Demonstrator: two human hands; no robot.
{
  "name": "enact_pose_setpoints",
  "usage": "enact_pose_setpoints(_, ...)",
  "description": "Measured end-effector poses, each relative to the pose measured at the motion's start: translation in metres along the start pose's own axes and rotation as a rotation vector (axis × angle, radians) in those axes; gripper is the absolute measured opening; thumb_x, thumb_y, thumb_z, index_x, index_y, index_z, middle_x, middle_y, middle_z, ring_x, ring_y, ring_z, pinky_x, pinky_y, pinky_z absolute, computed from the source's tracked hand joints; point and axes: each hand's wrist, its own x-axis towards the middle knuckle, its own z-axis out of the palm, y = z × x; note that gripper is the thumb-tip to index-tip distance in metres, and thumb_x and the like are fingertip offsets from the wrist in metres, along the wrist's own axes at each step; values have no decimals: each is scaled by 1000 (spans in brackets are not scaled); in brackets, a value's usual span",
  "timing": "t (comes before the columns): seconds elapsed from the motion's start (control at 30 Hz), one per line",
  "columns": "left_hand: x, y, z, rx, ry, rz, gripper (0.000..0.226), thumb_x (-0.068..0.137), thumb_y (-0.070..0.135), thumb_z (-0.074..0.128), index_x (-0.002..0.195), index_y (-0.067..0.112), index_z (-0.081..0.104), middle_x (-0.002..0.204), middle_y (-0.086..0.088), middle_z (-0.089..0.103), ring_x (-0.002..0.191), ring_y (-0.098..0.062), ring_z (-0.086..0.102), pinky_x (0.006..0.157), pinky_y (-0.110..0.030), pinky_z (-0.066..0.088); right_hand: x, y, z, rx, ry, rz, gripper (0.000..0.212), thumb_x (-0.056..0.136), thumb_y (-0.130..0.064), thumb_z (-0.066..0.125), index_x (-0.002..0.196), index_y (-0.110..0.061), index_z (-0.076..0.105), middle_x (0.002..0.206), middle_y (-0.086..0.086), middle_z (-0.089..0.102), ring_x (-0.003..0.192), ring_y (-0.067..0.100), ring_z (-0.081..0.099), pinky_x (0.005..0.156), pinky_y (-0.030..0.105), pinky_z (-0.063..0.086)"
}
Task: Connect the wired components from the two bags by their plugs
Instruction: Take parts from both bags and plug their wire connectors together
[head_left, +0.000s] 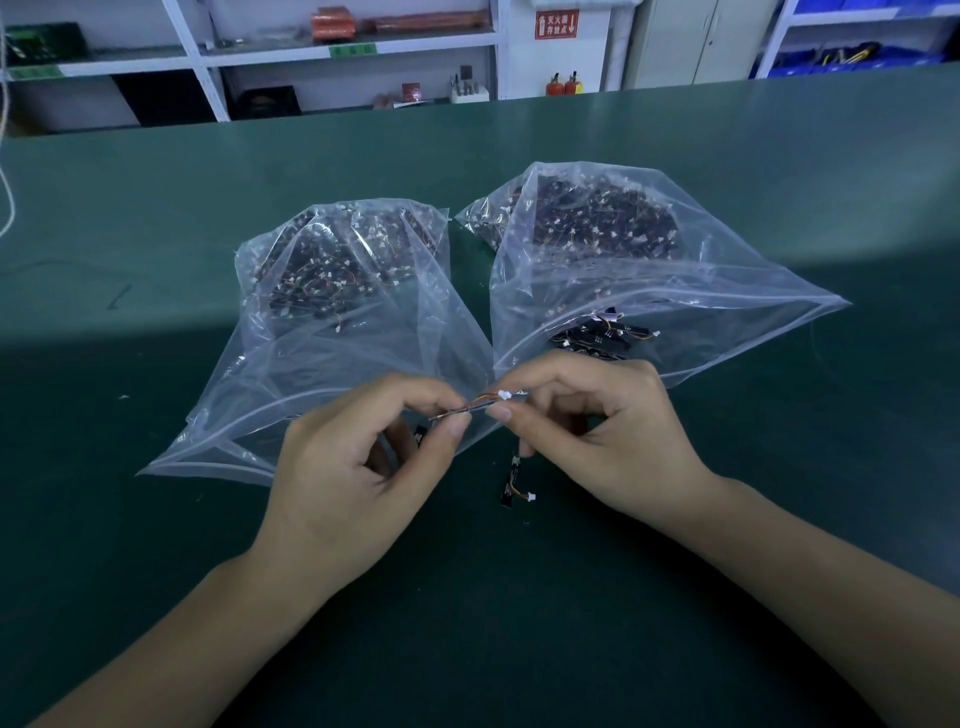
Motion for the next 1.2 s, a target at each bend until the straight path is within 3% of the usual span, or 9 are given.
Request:
enact_pose_setpoints(0.37, 1, -1, -3, 27, -41, 44, 4, 98, 18, 74, 100, 18, 77, 91, 17, 68, 65, -15, 61, 54, -27, 47, -1, 0, -1, 8, -64, 19, 6, 100, -15, 75, 104, -10, 75, 61, -6, 66, 48, 37, 63, 46, 48, 45)
enact_pose_setpoints(0.57, 1, 1, 0, 31, 13, -11, 7, 97, 30, 74, 102, 34, 72, 87, 30, 67, 59, -10, 60, 57, -19, 47, 0, 0, 0, -4, -57, 17, 9, 101, -18, 73, 106, -10, 73, 60, -7, 66, 47, 32, 63, 46, 46, 45)
enact_pose_setpoints(0.67, 1, 2, -1, 41, 19, -2, 5, 96, 30, 75, 99, 29, 73, 86, 32, 64, 59, -8, 59, 57, -21, 47, 0, 0, -2, -16, -57, 16, 10, 102, -19, 72, 105, -9, 74, 60, -6, 65, 47, 33, 62, 46, 46, 45)
enact_pose_setpoints(0.9, 1, 0, -2, 43, 40, 14, 4, 96, 29, 77, 99, 27, 75, 89, 24, 69, 61, -13, 64, 56, -29, 49, 0, 0, -1, -11, -56, 12, 9, 102, -19, 72, 105, -11, 73, 60, -7, 66, 47, 32, 61, 47, 45, 45)
enact_pose_setpoints(1.2, 2, 0, -2, 33, 32, 45, 7, 97, 30, 77, 102, 33, 72, 93, 19, 68, 65, -14, 63, 55, -28, 49, 0, 0, -2, -12, -65, 10, 7, 102, -19, 71, 105, -12, 72, 61, -6, 66, 47, 31, 60, 47, 44, 44)
